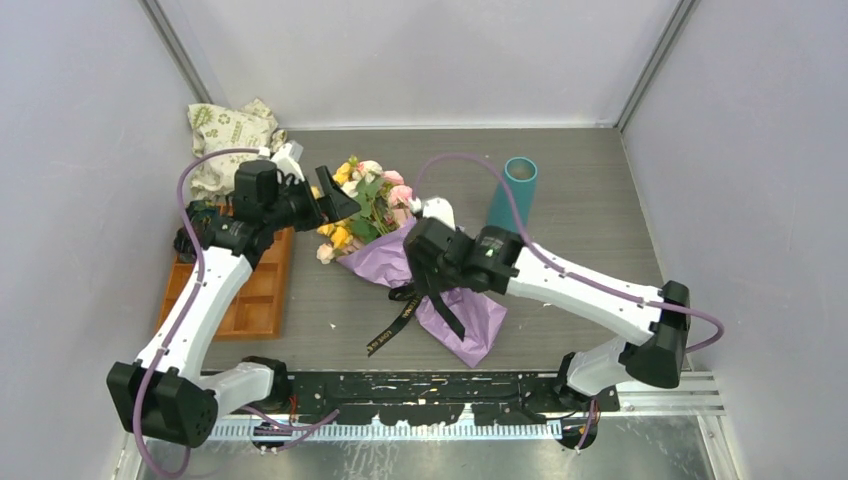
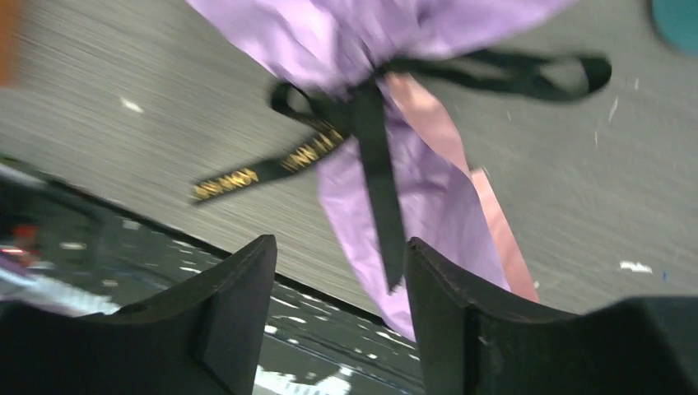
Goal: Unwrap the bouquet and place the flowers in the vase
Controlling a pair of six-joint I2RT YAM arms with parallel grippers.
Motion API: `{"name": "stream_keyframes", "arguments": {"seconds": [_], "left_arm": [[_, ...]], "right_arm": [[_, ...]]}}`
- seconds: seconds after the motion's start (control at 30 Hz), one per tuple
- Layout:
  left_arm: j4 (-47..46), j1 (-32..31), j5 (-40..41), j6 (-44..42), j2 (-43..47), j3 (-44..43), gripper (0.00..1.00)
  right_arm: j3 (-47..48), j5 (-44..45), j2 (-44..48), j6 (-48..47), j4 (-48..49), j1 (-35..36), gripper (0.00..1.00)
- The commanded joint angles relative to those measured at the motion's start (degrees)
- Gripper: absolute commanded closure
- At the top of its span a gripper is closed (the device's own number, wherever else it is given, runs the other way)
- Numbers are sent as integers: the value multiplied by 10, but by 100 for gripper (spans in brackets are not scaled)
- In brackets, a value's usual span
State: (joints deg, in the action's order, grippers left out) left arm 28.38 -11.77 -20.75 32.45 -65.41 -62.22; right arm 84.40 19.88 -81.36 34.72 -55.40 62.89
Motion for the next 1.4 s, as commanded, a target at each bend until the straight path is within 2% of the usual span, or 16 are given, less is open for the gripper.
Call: {"name": "stream_keyframes", "arguments": {"seconds": [0.0, 0.13, 0.3, 0.6, 0.97, 1.0, 1.1, 1.2, 1.37], "left_arm": [[-91, -26, -33, -22, 27, 42, 9], [-134, -73, -29, -21, 8, 76, 13], [-151, -128, 3, -23, -64, 82, 20], [-219, -136, 0, -1, -144, 111, 23], [-278, -137, 2, 9, -237, 129, 30], [-281, -137, 2, 11, -242, 132, 30], [-299, -137, 6, 15, -252, 140, 31], [-300, -137, 14, 14, -255, 145, 32], [-300, -137, 35, 11, -259, 153, 32]], "right_arm": [[-103, 18, 37, 22, 42, -2, 39], [-171, 5, 14, 7, 97, -3, 40], [-193, -13, -48, -8, 156, -2, 44], [-199, 11, -132, -35, 221, -22, 46], [-191, 26, -133, -66, 231, -45, 48], [-194, 27, -136, -66, 233, -46, 51], [-203, 24, -144, -65, 243, -49, 71], [-206, 26, -146, -61, 248, -50, 84], [-180, 38, -118, -59, 221, -49, 94]]}}
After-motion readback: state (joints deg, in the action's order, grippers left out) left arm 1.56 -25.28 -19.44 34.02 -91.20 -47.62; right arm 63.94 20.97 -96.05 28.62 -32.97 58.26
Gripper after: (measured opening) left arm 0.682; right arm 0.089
